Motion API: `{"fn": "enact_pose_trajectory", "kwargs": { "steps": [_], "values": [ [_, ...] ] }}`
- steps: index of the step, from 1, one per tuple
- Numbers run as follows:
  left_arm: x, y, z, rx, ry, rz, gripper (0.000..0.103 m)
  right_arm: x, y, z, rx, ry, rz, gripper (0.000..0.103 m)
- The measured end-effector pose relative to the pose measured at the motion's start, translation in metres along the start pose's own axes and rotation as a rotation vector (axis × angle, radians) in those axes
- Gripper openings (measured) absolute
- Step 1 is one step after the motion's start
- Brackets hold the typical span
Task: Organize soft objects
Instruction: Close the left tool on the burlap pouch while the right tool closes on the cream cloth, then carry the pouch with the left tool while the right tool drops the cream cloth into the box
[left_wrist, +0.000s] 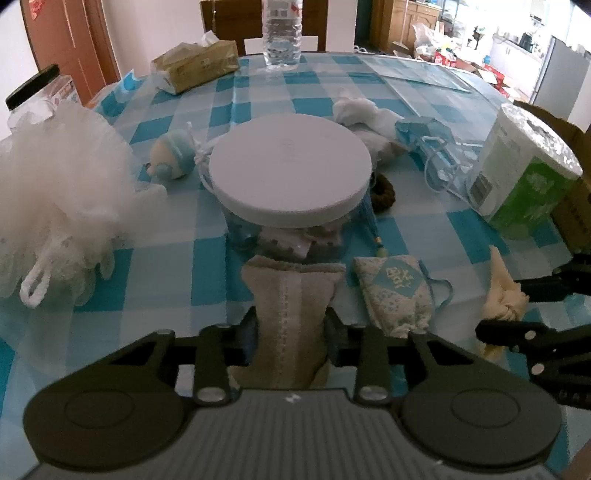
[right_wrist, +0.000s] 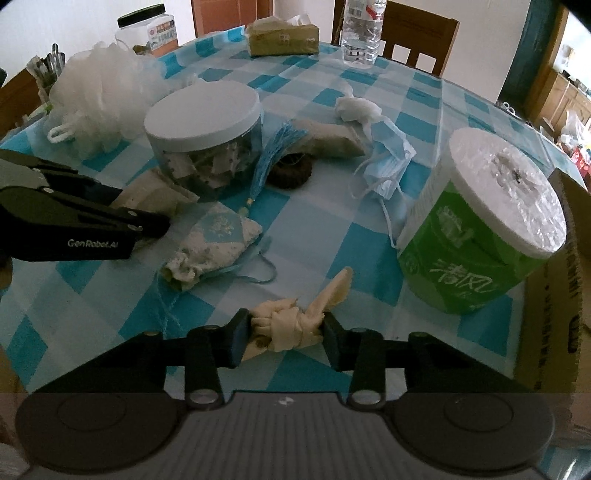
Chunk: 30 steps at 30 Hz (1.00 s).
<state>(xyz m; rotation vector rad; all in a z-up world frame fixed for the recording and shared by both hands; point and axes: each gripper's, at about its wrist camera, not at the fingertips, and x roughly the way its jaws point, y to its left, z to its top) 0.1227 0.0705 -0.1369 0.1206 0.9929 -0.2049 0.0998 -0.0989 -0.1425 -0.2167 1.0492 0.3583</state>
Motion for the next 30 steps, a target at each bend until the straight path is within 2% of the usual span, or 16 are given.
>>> {"fn": "enact_pose_trajectory", "kwargs": {
  "steps": [11,17,23,30],
  "values": [
    [-0.024,0.010,0.005,0.020,0.016,-0.021,0.028,-0.020,-0.008,0.001,-0.016,-0.010,0.002,0.046],
    [-0.052,0.003,0.007,0.044,0.029,-0.046,0.028,-0.040,-0.017,0.000,-0.055,-0.018,0.043,0.046],
    [-0.078,-0.023,0.008,0.093,0.056,-0.105,0.028,-0.069,-0.034,-0.009,-0.071,-0.016,0.086,0.046],
    [-0.097,-0.078,0.022,0.154,0.048,-0.204,0.028,-0.113,-0.075,-0.029,-0.033,-0.029,0.065,0.046]
  ]
}}
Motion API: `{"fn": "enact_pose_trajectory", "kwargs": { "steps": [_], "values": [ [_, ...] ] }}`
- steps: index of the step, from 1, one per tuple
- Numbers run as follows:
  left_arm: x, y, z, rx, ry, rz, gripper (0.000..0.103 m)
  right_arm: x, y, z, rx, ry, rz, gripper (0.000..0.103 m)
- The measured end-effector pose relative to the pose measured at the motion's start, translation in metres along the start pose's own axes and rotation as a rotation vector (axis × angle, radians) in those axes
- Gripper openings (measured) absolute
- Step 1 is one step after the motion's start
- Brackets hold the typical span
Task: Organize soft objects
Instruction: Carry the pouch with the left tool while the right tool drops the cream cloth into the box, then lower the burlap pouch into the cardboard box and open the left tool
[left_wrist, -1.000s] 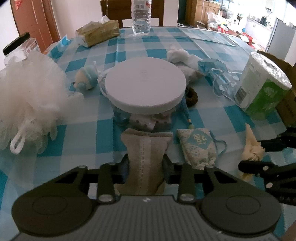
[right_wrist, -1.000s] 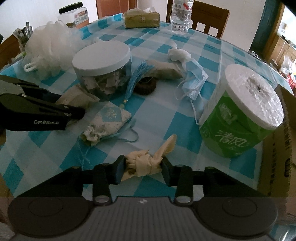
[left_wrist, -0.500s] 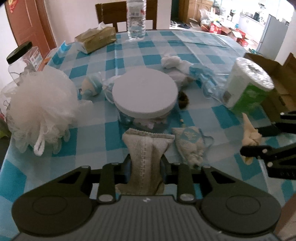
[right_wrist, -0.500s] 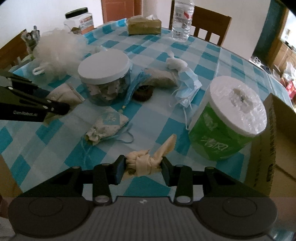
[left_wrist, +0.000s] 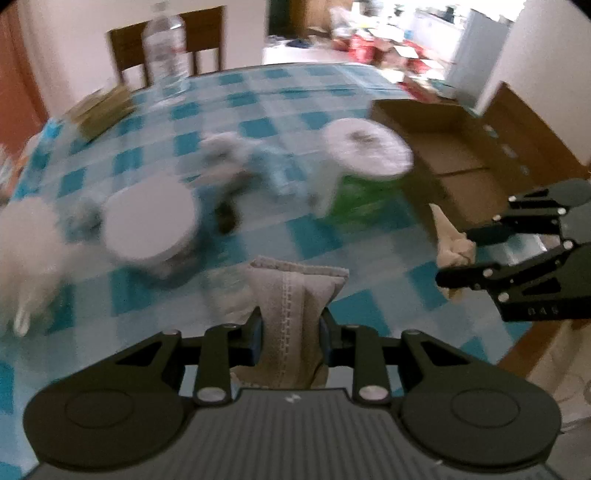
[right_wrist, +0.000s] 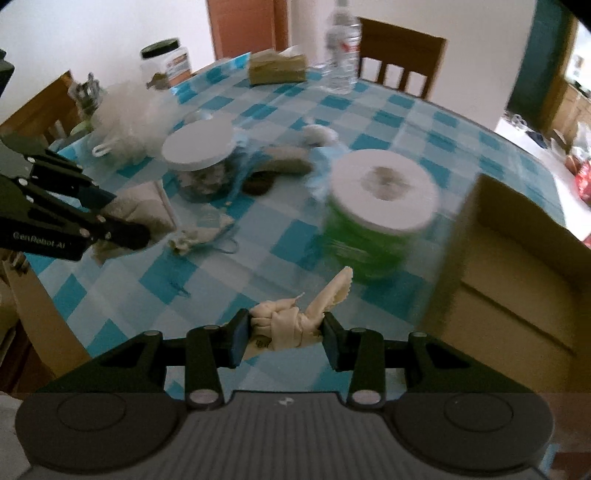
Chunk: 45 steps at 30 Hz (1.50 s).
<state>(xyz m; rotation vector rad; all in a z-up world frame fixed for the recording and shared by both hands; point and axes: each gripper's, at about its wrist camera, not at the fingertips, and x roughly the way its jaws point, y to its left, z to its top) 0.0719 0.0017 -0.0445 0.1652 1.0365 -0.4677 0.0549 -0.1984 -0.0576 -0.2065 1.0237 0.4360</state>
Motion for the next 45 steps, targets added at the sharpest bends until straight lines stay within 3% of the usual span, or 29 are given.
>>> {"fn": "enact_pose_trajectory", "kwargs": {
  "steps": [8,16,17,21,26,31,37,38,40,41,42,45],
  "values": [
    [0.005,-0.070,0.036,0.114,-0.028,-0.098,0.028,-0.041,-0.064,-0.024,0.072,-0.038,-0.107,0.046],
    [0.017,-0.121,0.075,0.170,-0.059,-0.112,0.028,-0.056,-0.122,-0.023,0.116,-0.116,-0.150,0.047],
    [0.019,-0.124,0.080,0.170,-0.061,-0.108,0.028,-0.056,-0.128,-0.021,0.118,-0.124,-0.149,0.051],
    [0.026,-0.135,0.098,0.167,-0.070,-0.071,0.028,-0.054,-0.142,-0.017,0.112,-0.169,-0.126,0.087],
    [0.034,-0.148,0.123,0.159,-0.096,-0.046,0.028,-0.053,-0.150,-0.023,0.106,-0.182,-0.119,0.101],
    [0.049,-0.169,0.150,0.173,-0.130,-0.057,0.028,-0.055,-0.157,-0.034,0.140,-0.186,-0.086,0.103],
    [0.079,-0.195,0.180,0.195,-0.151,-0.070,0.029,-0.062,-0.165,-0.046,0.181,-0.208,-0.116,0.103],
    [0.085,-0.197,0.185,0.197,-0.158,-0.068,0.031,-0.063,-0.166,-0.048,0.192,-0.210,-0.121,0.103],
    [0.095,-0.202,0.194,0.205,-0.162,-0.050,0.050,-0.065,-0.170,-0.050,0.206,-0.216,-0.128,0.103],
    [0.098,-0.204,0.196,0.207,-0.169,-0.040,0.070,-0.067,-0.170,-0.052,0.209,-0.219,-0.132,0.103],
    [0.100,-0.205,0.198,0.206,-0.183,-0.026,0.081,-0.068,-0.171,-0.053,0.210,-0.223,-0.138,0.103],
    [0.096,-0.207,0.197,0.202,-0.225,0.017,0.085,-0.070,-0.172,-0.057,0.207,-0.229,-0.151,0.103]
  ]
}}
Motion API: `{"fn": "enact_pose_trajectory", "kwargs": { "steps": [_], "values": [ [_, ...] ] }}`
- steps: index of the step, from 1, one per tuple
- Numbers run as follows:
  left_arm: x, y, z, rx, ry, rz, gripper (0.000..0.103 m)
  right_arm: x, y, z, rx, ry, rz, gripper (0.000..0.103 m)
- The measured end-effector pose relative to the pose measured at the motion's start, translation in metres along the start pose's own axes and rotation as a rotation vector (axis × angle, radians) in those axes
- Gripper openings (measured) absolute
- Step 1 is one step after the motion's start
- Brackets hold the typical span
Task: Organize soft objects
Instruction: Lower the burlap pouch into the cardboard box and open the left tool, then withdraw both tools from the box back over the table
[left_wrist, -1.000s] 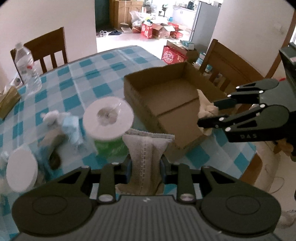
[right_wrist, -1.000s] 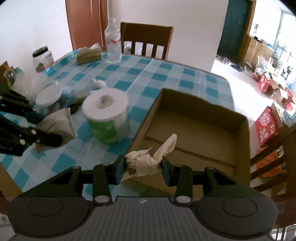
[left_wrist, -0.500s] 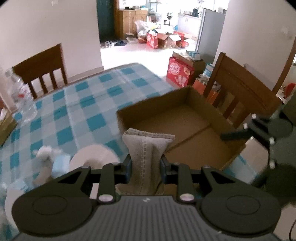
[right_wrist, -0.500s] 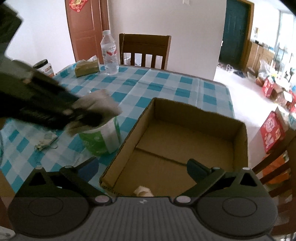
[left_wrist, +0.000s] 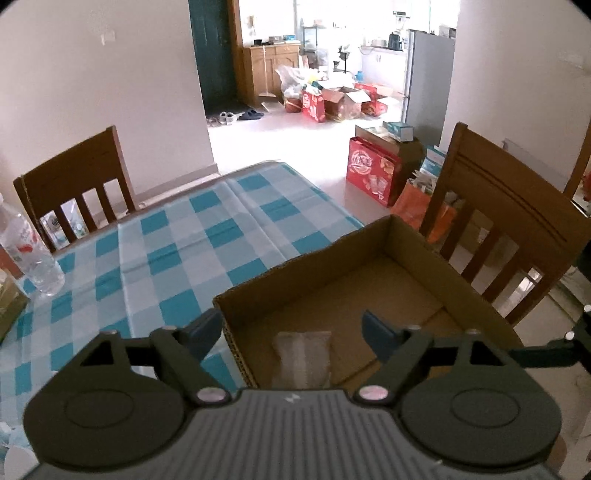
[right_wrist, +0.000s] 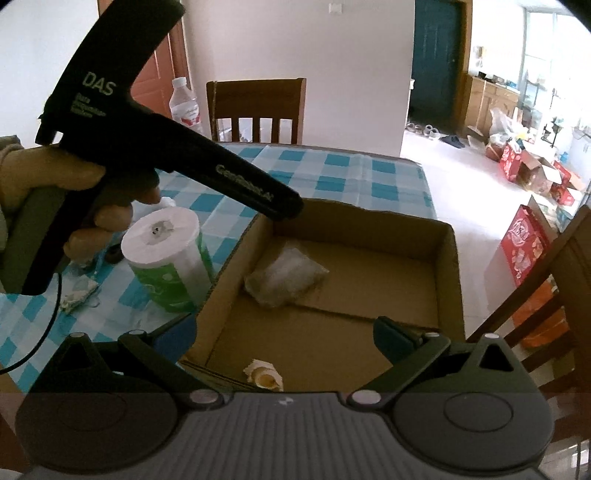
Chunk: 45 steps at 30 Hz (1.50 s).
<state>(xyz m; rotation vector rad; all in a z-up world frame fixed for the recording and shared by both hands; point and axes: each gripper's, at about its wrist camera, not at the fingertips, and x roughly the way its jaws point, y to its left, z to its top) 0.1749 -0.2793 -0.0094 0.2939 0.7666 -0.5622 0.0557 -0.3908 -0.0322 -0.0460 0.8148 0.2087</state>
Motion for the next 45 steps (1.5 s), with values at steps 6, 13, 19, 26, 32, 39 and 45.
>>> {"fn": "enact_pose_trajectory", "kwargs": {
  "steps": [6,13,19,26,32,39,45],
  "values": [
    [-0.017,0.003,-0.013,-0.017,0.005,0.012,0.093,0.001,-0.001,-0.003,-0.014,0.002,0.001,0.103],
    [-0.050,0.011,-0.045,-0.106,0.009,0.049,0.095,0.002,0.006,-0.004,-0.025,-0.006,0.028,0.103],
    [-0.083,0.022,-0.080,-0.182,-0.006,0.094,0.098,0.003,0.028,-0.003,-0.028,-0.013,0.060,0.103],
    [-0.107,0.041,-0.119,-0.198,0.014,0.171,0.098,0.004,0.064,-0.004,-0.067,-0.014,0.088,0.103],
    [-0.122,0.073,-0.151,-0.196,0.037,0.198,0.098,0.015,0.107,-0.001,-0.079,0.022,0.082,0.103],
    [-0.142,0.126,-0.186,-0.178,0.046,0.200,0.098,0.034,0.162,0.007,-0.099,0.060,0.087,0.103],
    [-0.148,0.176,-0.219,-0.203,0.068,0.167,0.098,0.062,0.212,0.010,-0.105,0.117,0.073,0.103]
  ]
}}
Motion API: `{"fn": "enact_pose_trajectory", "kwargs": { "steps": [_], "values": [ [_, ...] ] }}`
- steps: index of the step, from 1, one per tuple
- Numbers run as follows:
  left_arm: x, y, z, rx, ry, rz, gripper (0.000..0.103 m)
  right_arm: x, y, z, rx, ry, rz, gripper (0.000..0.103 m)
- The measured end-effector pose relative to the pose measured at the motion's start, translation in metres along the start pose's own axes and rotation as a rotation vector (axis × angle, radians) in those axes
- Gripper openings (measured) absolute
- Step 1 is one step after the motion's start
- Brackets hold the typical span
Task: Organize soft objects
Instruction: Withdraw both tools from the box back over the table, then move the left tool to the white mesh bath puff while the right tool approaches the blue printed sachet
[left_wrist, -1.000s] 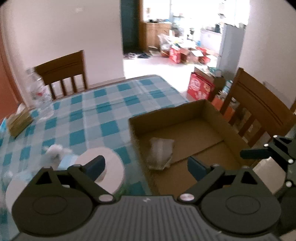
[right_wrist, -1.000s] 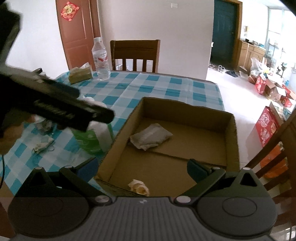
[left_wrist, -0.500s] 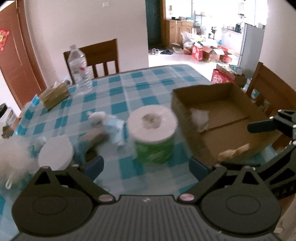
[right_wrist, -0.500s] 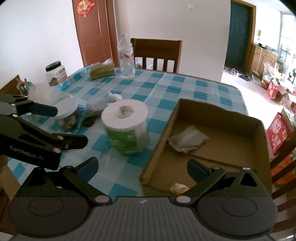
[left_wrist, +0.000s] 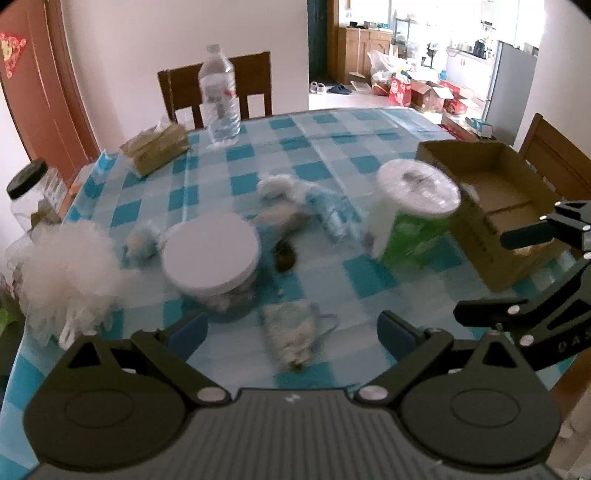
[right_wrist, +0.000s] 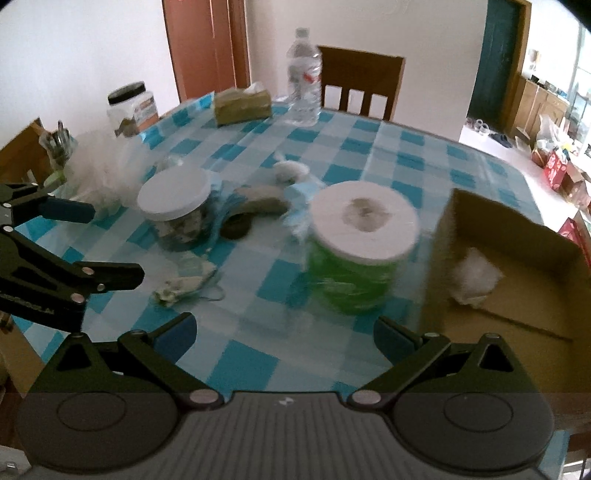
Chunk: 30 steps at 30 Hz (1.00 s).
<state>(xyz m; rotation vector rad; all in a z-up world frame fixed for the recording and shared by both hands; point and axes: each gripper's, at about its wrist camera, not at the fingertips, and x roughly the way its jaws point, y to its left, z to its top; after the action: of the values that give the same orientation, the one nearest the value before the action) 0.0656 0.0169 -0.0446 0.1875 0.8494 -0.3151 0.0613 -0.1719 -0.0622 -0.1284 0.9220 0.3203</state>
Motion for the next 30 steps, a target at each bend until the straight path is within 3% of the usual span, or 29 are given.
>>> {"fn": "enact_pose_trajectory", "kwargs": {
  "steps": [9,20,30],
  "values": [
    [0.011,0.060,-0.021,-0.009,0.031,-0.008,0.098,0.034,0.048,0.014,-0.007,0.074,-0.023,0.103],
    [0.014,0.090,-0.026,-0.039,0.065,0.052,0.098,0.066,0.070,0.024,-0.103,0.099,0.028,0.103],
    [0.022,0.144,-0.005,-0.054,0.060,0.248,0.098,0.083,0.072,0.032,-0.093,0.102,0.075,0.103]
  ]
}}
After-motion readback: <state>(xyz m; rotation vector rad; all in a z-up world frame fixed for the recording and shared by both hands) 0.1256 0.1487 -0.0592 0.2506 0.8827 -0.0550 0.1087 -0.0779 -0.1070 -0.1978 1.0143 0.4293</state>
